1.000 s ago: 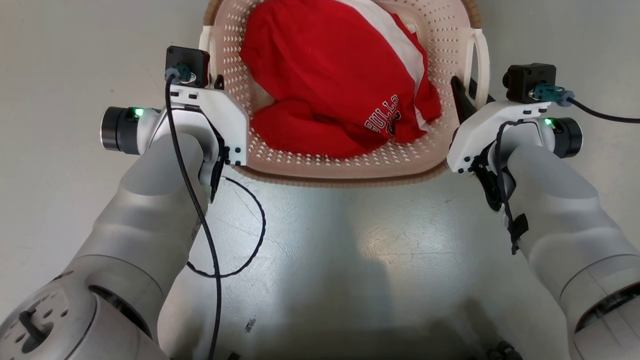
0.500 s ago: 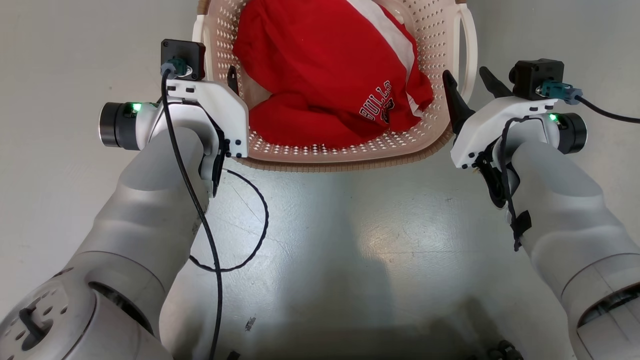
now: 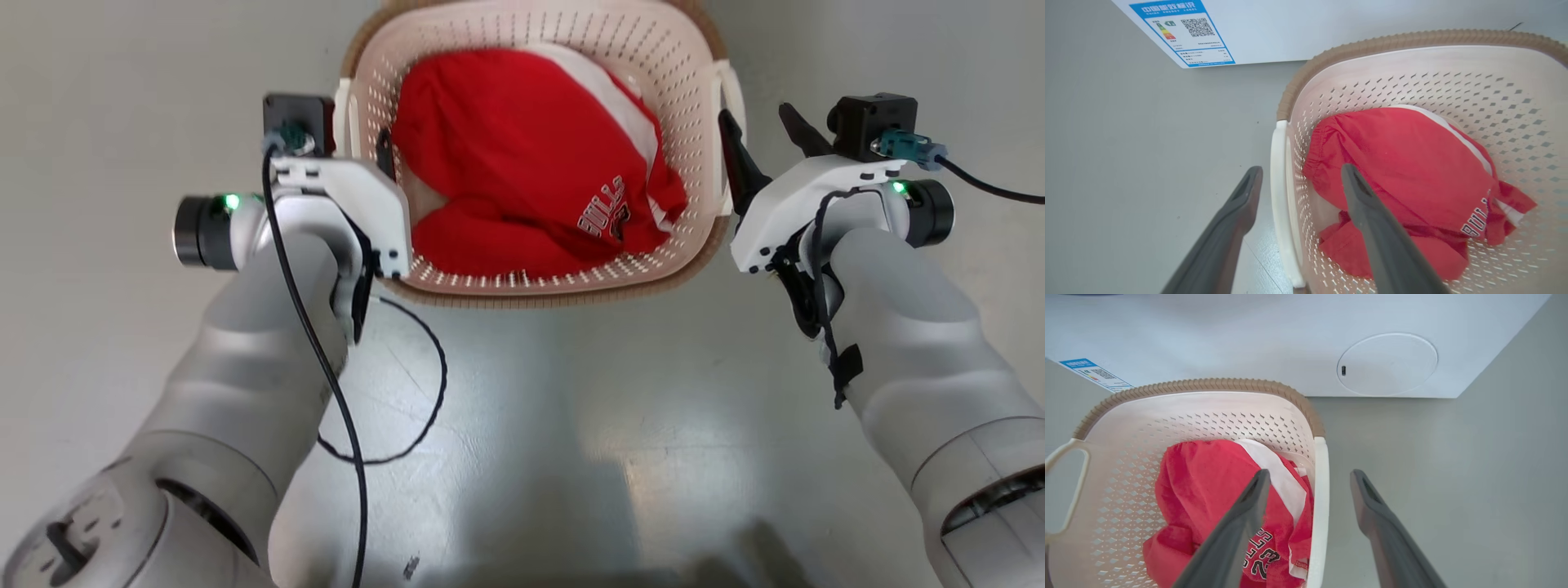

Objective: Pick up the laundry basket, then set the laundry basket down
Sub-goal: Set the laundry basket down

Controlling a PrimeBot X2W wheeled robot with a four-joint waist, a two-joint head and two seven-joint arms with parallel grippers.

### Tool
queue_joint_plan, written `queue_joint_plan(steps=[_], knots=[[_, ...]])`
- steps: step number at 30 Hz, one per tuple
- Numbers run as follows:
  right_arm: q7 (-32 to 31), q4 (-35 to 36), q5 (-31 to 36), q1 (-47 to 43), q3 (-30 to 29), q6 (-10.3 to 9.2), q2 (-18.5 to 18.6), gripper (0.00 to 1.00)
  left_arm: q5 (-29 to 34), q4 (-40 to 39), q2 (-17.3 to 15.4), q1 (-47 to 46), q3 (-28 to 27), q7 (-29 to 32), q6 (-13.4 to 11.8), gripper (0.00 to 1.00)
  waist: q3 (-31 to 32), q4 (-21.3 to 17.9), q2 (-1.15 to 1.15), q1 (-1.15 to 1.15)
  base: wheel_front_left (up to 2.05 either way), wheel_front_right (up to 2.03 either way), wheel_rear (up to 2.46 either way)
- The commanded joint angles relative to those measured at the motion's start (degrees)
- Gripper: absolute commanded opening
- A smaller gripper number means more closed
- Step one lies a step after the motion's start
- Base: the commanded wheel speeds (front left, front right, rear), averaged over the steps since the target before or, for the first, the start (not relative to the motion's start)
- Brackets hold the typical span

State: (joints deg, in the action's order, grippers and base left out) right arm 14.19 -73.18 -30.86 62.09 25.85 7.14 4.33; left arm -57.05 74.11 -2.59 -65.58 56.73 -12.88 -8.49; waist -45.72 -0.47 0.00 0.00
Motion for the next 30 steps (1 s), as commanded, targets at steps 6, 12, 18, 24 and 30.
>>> queue_joint_plan(steps=[6,12,18,24,30], knots=[[0.8,5.67,5.03,-8.48,-2.77,0.35,-0.86,1.0,-1.11,-0.94,-0.95,5.55,-1.99,-1.98,2.14,1.0,8.93,-0.38,0.0,0.0,0.0,0.0,0.0],[0.8,12.25,10.41,-14.92,-7.11,0.35,-0.32,1.0,1.36,-7.33,-2.86,10.99,-6.42,-2.09,2.04,1.0,17.29,-0.92,0.0,0.0,0.0,0.0,0.0],[0.81,20.34,16.2,-22.45,-11.79,0.35,-0.35,1.0,7.41,-16.44,-5.77,19.53,-14.3,-2.1,0.95,1.0,25.62,-1.76,0.0,0.0,0.0,0.0,0.0],[0.81,25.79,19.3,-28.16,-14.07,0.35,-0.43,1.0,12.89,-23.96,-7.33,27.81,-22.13,-2.11,1.0,1.0,30.96,-2.65,0.0,0.0,0.0,0.0,0.0],[0.81,32.68,21.58,-34.71,-15.78,0.35,0.86,1.0,19.76,-33.26,-7.27,36.71,-31.17,-2.11,2.27,1.0,35.46,-2.62,0.0,0.0,0.0,0.0,0.0]])
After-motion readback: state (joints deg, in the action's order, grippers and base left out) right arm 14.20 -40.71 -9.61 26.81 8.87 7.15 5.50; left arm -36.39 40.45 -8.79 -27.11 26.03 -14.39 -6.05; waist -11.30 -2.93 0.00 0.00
